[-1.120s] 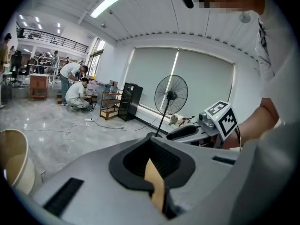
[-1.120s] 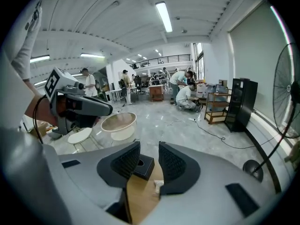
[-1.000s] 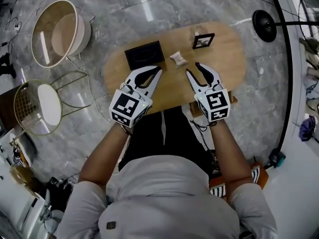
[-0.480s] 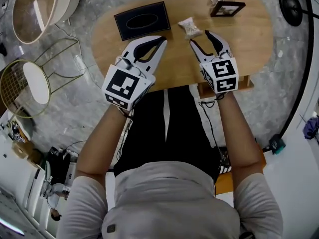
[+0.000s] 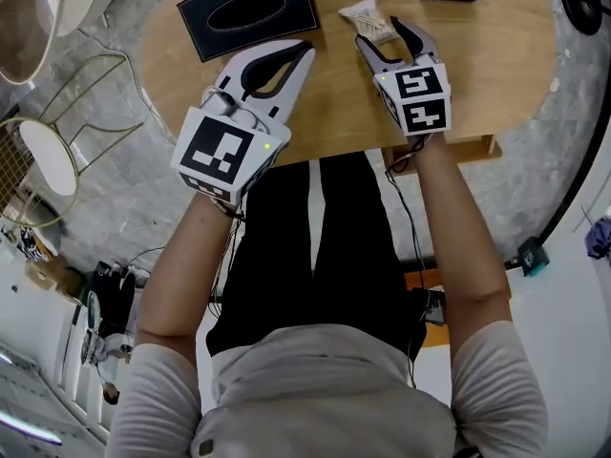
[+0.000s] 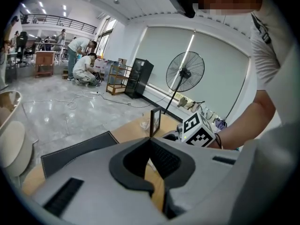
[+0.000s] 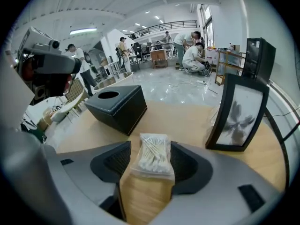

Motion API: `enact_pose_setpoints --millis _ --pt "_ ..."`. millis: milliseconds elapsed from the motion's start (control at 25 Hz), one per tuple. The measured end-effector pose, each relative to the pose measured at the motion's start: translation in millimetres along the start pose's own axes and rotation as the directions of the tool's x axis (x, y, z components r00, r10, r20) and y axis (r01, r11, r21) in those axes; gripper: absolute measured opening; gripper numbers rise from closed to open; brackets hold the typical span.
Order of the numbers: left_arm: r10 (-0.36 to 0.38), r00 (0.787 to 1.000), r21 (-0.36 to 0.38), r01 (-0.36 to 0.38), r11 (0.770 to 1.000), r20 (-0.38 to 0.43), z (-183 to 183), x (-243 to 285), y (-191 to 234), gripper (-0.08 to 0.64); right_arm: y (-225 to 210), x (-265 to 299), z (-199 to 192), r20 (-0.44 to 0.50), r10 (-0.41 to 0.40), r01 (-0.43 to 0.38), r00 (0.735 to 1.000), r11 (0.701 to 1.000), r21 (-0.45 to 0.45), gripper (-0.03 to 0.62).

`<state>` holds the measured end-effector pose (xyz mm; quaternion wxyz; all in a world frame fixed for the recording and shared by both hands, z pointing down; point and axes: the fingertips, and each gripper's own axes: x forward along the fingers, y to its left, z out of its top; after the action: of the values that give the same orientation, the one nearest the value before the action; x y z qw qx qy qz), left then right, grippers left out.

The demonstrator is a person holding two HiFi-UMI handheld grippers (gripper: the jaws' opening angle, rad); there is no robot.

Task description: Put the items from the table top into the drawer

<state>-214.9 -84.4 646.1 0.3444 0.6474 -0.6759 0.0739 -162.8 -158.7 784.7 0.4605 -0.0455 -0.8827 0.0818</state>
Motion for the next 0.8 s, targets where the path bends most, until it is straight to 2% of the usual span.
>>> enact_pose_setpoints --millis 400,600,800 --pt "-0.032 0.999 -0.001 0.032 0.999 -0.03 -17.5 23.9 3.1 0.009 -8.8 38.4 -23.1 -0.054 -0.019 0.019 0.998 1.0 -0.009 0.262" --pt "-0.037 0.999 0.006 0.037 0.999 -0.038 -22.4 27.9 -0.7 0.009 -13.6 40.2 -27.7 -0.047 -0.048 0.046 0.998 0.997 -0.055 0.208" --pt "-0.045 0.998 0.019 0.046 0.999 -0.05 -20.7 29.7 -4.1 0.009 -17.0 36.2 -27.0 -0.038 -0.06 0.058 0.998 0.997 -0.052 0.184"
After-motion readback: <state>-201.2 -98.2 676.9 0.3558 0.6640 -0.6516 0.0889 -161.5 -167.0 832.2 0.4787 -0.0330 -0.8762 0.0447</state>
